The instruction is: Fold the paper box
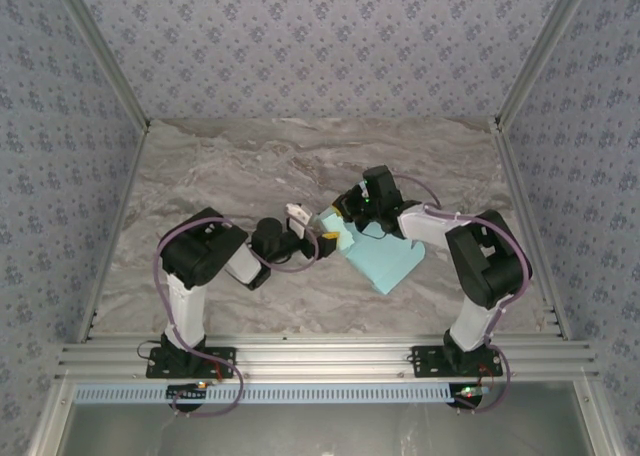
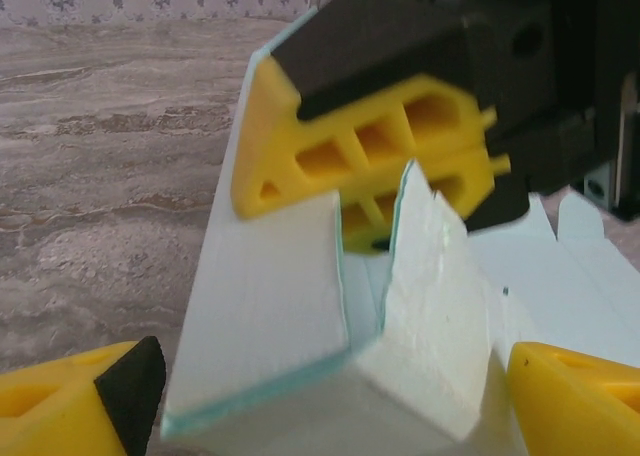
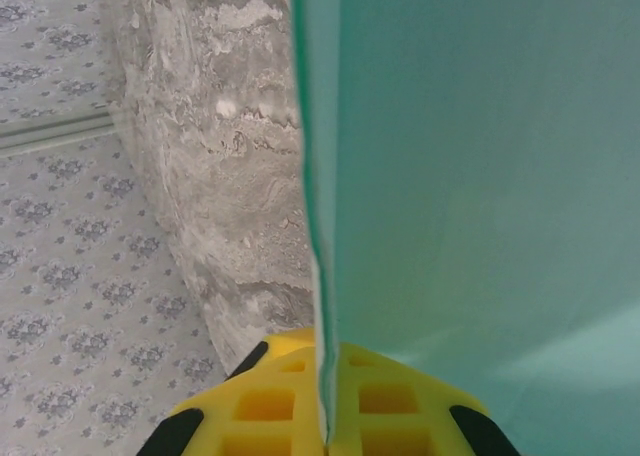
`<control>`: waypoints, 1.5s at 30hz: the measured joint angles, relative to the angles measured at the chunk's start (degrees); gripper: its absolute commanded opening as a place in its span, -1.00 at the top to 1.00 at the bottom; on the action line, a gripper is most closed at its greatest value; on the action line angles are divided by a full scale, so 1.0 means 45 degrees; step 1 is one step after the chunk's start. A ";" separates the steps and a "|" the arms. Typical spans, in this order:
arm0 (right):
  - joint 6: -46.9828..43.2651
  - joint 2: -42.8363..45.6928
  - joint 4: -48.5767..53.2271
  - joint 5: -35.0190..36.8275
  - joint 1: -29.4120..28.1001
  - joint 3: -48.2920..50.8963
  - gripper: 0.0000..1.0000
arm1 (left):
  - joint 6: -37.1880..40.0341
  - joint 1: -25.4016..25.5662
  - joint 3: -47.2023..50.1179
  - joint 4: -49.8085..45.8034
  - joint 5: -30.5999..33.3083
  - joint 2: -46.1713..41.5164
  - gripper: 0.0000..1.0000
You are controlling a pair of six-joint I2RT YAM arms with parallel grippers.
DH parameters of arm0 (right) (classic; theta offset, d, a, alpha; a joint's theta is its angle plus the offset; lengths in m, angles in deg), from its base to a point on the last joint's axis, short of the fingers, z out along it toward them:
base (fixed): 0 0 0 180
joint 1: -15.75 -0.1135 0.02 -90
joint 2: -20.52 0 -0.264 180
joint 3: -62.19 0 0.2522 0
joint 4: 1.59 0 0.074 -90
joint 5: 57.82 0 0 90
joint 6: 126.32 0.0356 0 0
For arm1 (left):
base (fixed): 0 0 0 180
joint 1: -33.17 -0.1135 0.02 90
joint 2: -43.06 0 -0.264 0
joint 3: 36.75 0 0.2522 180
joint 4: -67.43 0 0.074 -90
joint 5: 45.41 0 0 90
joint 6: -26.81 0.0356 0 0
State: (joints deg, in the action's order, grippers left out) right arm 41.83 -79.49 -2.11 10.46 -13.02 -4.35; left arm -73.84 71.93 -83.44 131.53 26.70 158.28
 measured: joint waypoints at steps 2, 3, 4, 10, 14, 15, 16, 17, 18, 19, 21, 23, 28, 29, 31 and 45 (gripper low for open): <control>0.0253 0.0000 -0.1156 0.0000 0.0000 0.0743 1.00 | -0.0194 0.0155 -0.0165 -0.0005 0.0170 0.0097 -0.80; 0.0442 0.0000 -0.1787 0.0005 -0.0005 0.1171 1.00 | -0.0301 0.0253 -0.0214 -0.0005 0.0277 0.0121 -0.80; 0.0597 0.0000 -0.2395 0.0005 -0.0010 0.1603 1.00 | -0.0413 0.0350 -0.0233 0.0010 0.0398 0.0121 -0.80; 0.1156 0.0068 -0.4333 0.0005 0.0073 0.2613 1.00 | -0.0665 0.0699 -0.0180 0.0112 0.0942 0.0107 -0.82; 0.1404 0.0355 -0.4600 0.0000 0.0267 0.2720 1.00 | -0.0699 0.0695 0.0291 0.0180 0.1137 -0.0311 -0.83; 0.1443 0.0442 -0.4673 0.0010 0.0311 0.2759 1.00 | -0.0695 0.0695 0.0355 0.0170 0.1132 -0.0427 -0.83; 0.1467 0.0568 -0.4799 0.0015 0.0369 0.2837 1.00 | -0.0690 0.0695 0.0408 0.0155 0.1127 -0.0549 -0.83; 0.1467 0.0695 -0.4964 0.0053 0.0403 0.2939 1.00 | -0.0685 0.0695 0.0466 0.0112 0.1132 -0.0665 -0.83; 0.1462 0.0821 -0.5119 0.0073 0.0427 0.3055 1.00 | -0.0685 0.0699 0.0520 0.0083 0.1132 -0.0743 -0.83; 0.1457 0.0933 -0.5309 0.0092 0.0461 0.3196 1.00 | -0.0690 0.0699 0.0588 0.0083 0.1132 -0.0806 -0.83; 0.1447 0.0991 -0.5722 0.0092 0.0510 0.3410 1.00 | -0.0695 0.0699 0.0670 0.0092 0.1127 -0.0869 -0.83; 0.1452 0.0991 -0.6353 0.0102 0.0568 0.3725 1.00 | -0.0690 0.0699 0.0690 0.0087 0.1132 -0.0869 -0.83; 0.1642 0.0695 -0.7975 0.0112 0.0792 0.4221 1.00 | -0.0641 0.0699 0.0763 0.0078 0.1137 -0.0962 -0.84; 0.1690 0.0573 -0.8233 0.0107 0.0835 0.4221 1.00 | -0.0631 0.0690 0.0777 0.0078 0.1141 -0.0967 -0.83; 0.1744 0.0355 -0.8631 0.0107 0.0894 0.4216 1.00 | -0.0597 0.0631 0.0821 0.0068 0.1151 -0.0967 -0.83; 0.2501 -0.1783 -1.0433 0.0000 0.1044 0.2599 1.00 | -0.0097 0.0078 0.1248 -0.0461 0.1326 -0.1511 -0.69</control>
State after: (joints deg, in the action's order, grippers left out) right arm 53.09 -87.51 -49.06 10.46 -8.32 7.34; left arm -74.28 72.28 -77.82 129.45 32.66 151.48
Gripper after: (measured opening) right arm 0.053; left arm 0.863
